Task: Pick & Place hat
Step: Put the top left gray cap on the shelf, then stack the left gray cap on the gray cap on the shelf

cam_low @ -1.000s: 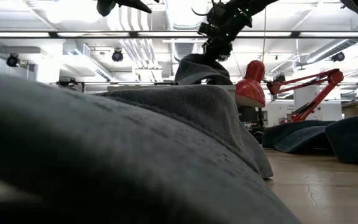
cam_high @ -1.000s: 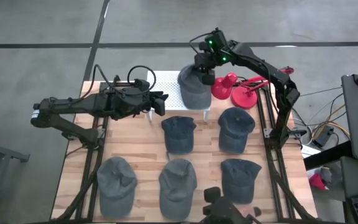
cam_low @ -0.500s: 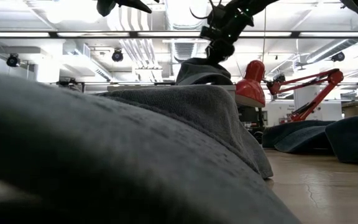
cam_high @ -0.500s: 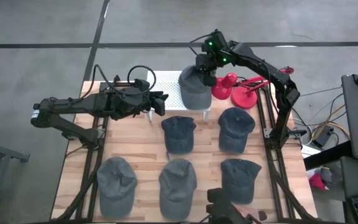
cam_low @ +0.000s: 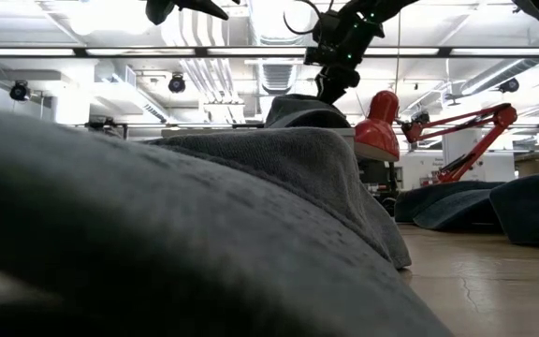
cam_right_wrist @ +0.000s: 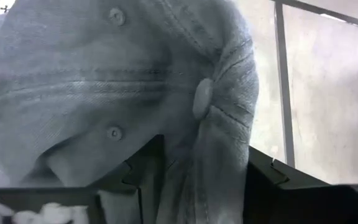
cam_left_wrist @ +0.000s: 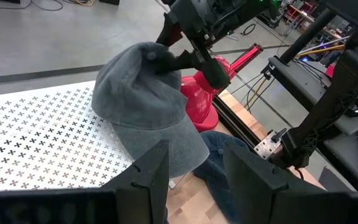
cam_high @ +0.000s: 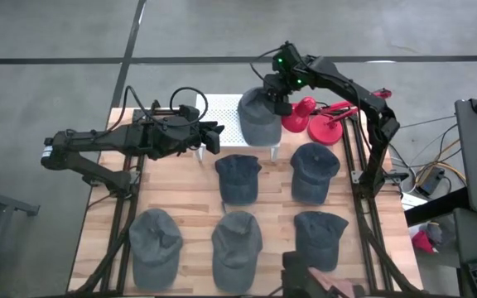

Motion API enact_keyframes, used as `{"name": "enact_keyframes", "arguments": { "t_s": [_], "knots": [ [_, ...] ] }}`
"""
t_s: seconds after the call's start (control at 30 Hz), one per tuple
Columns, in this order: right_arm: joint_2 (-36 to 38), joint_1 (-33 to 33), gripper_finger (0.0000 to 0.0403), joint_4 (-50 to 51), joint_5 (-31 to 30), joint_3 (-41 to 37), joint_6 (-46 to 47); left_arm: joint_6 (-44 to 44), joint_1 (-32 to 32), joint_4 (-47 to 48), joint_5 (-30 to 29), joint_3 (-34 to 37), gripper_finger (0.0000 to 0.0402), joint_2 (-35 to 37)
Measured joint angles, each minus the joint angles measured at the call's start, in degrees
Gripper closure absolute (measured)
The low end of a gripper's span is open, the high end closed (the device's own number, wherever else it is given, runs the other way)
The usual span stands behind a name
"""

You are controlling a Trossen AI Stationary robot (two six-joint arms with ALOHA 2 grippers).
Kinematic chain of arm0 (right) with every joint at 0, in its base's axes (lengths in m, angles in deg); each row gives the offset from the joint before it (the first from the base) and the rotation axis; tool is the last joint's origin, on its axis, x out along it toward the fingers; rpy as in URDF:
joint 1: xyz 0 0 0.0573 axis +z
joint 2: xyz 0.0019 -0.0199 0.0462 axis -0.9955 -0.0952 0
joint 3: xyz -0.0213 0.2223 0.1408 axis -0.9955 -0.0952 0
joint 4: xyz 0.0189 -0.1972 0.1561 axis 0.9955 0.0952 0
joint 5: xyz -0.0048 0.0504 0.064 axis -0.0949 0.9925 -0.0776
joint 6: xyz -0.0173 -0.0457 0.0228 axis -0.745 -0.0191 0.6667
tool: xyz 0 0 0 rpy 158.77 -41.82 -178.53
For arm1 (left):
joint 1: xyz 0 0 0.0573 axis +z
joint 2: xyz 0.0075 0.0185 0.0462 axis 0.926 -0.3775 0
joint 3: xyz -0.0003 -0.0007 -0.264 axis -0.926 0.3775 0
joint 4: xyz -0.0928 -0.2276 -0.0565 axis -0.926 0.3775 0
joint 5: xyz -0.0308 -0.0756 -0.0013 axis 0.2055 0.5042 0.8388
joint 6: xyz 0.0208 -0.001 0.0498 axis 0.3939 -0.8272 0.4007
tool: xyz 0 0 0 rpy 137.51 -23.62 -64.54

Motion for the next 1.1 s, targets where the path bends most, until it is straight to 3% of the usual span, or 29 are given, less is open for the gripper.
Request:
{"name": "enact_keyframes", "arguments": {
  "t_s": [0.33, 0.5, 0.9, 1.1],
  "knots": [
    [0.9, 0.1, 0.022, 2.8, -0.7, 0.0, 1.3, 1.1, 0.0, 0.0, 0.0, 0.0, 0.0257, 0.0],
    [2.2, 0.6, 0.021, 5.7, -5.0, 0.0, 1.4, 1.2, 0.0, 0.0, 0.0, 0.0, 0.0257, 0.0],
    [8.2, 2.2, 0.0204, 10.1, -4.8, 0.0, 6.2, 1.2, 0.0, 0.7, 0.5, 0.0, 0.0257, 0.0],
    [11.6, 4.4, 0.0209, 12.4, -3.6, 0.0, 8.1, 0.7, -0.2, 3.5, 4.1, 0.0, 0.0257, 0.0]
  ]
}}
